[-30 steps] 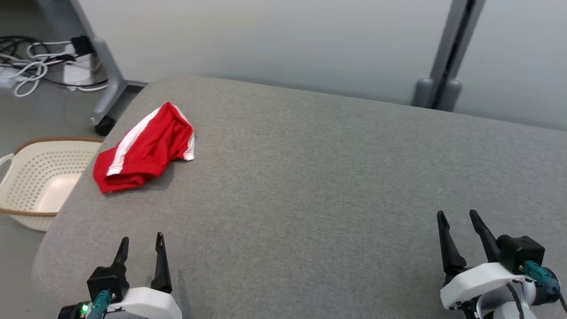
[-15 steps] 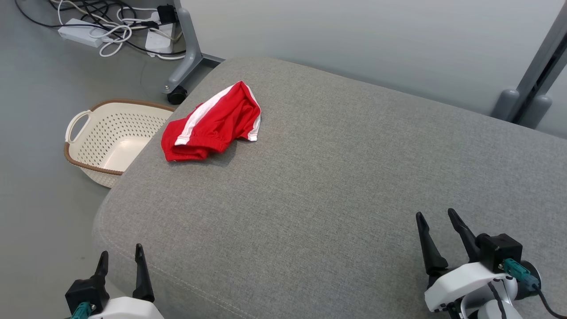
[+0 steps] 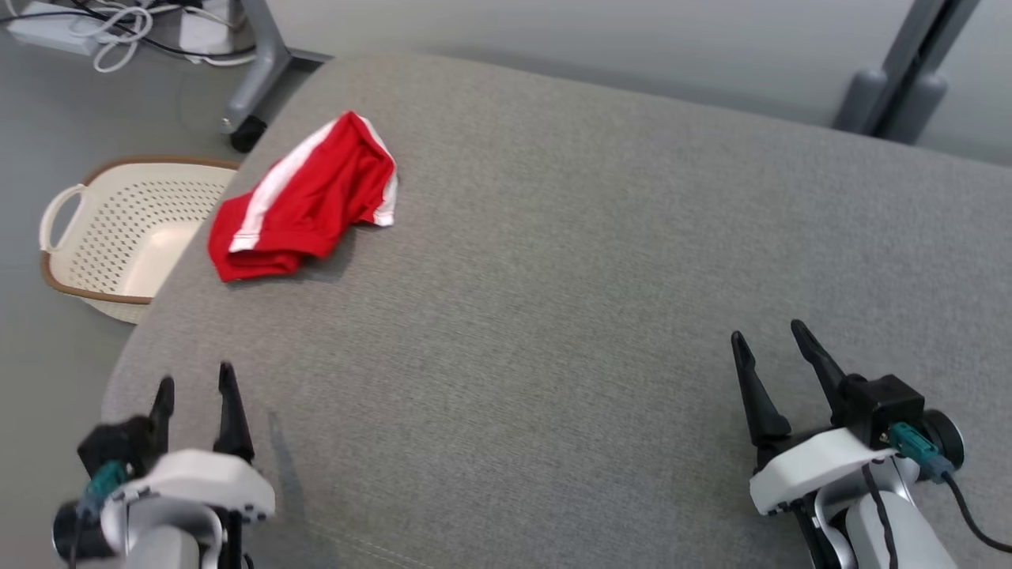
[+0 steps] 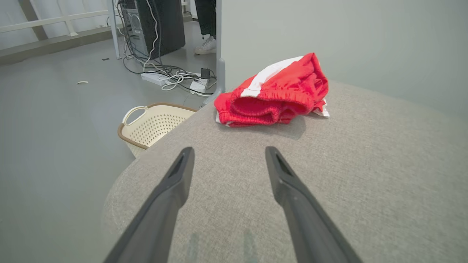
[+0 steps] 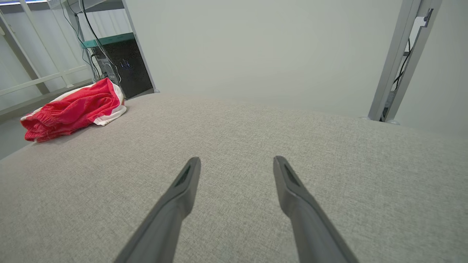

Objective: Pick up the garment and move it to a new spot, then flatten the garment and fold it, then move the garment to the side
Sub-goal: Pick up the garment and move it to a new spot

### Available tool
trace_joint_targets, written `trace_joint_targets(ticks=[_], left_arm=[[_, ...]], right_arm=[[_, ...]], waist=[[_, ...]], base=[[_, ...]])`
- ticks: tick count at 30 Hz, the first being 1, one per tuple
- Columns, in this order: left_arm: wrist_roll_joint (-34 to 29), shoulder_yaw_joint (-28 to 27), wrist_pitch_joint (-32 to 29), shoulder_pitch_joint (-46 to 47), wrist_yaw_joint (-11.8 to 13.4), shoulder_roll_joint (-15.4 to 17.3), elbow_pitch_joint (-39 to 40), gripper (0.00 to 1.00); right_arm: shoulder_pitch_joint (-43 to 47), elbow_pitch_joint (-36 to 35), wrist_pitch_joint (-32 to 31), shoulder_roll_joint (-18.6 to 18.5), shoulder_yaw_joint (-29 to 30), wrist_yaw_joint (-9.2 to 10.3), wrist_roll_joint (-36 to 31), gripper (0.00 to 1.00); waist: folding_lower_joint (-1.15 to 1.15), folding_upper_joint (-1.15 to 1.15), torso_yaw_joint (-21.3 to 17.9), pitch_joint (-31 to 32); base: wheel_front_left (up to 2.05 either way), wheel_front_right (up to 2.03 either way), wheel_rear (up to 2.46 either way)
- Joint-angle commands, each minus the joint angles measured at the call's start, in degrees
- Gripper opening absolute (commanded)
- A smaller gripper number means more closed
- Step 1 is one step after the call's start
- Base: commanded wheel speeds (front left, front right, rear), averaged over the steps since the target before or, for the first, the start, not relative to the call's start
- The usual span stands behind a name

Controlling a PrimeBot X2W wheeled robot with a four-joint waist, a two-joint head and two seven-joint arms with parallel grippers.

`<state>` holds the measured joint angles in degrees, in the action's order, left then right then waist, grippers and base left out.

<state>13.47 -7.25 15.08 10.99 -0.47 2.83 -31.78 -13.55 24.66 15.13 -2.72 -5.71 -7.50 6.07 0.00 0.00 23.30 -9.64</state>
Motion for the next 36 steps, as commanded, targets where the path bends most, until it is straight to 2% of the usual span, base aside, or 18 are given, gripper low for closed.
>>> trace_joint_targets(ticks=[1,7,10,17,26,28,29,31,34,36], left_arm=[[-0.8,-0.7,0.1,3.0,-0.8,0.5,-0.9,1.00],[-2.7,-3.6,0.1,13.3,-2.4,3.3,-6.0,1.00],[-2.9,-5.2,0.1,17.7,-3.1,6.0,-9.8,1.00],[-1.3,-9.0,0.1,25.8,-3.7,10.5,-18.9,1.00],[-3.0,-7.7,0.0,33.5,-2.6,15.1,-31.8,1.00],[-2.5,-7.7,0.0,34.1,-2.6,15.0,-34.3,1.00],[-2.5,-7.6,-0.1,34.3,-2.6,15.1,-35.5,0.89],[-2.3,-7.4,-0.3,34.8,-3.0,15.4,-37.4,0.00],[-3.0,-6.4,0.0,35.3,-3.4,15.4,-37.2,0.00],[-3.6,-5.9,0.1,35.5,-3.7,15.2,-33.7,0.00]], right_arm=[[-1.1,-0.7,0.0,-0.4,0.0,0.02,-0.5,1.00],[-3.9,-3.7,0.0,-0.4,-0.9,0.02,-2.2,1.00],[-5.0,-5.0,0.0,-0.4,-1.7,0.02,-2.5,1.00],[-6.6,-6.1,0.0,-0.4,-1.5,0.02,-2.4,1.00],[-6.3,-5.3,0.0,-0.5,-0.9,0.02,-2.1,1.00],[-6.3,-5.2,0.0,-0.5,-0.8,0.03,-1.8,1.00],[-6.3,-5.1,0.0,-0.5,-0.7,0.03,-1.6,1.00],[-6.4,-4.8,0.0,-0.5,-0.7,0.03,-1.5,1.00],[-6.5,-4.8,0.0,-0.5,-0.4,0.03,-1.0,1.00],[-6.3,-4.6,0.0,-0.5,-0.2,0.03,-0.8,1.00]], waist=[[0.00,0.00,-2.8,-3.3],[0.00,0.00,-7.2,-9.1],[0.00,0.00,-9.7,-11.3],[0.00,0.00,-14.1,-14.6],[0.00,0.00,-16.7,-16.8],[0.00,0.00,-17.2,-17.0],[0.00,0.00,-17.3,-17.0],[0.00,0.00,-17.5,-17.0],[0.00,0.00,-17.7,-16.8],[0.00,0.00,-17.6,-16.4]], base=[[0.00,0.00,0.00],[0.00,0.00,0.00],[0.00,0.00,0.00],[0.00,0.00,0.00],[0.00,0.00,0.00],[0.00,0.00,0.00],[0.00,0.00,0.00],[0.00,0.00,0.00],[0.00,0.00,0.00],[0.00,0.00,0.00]])
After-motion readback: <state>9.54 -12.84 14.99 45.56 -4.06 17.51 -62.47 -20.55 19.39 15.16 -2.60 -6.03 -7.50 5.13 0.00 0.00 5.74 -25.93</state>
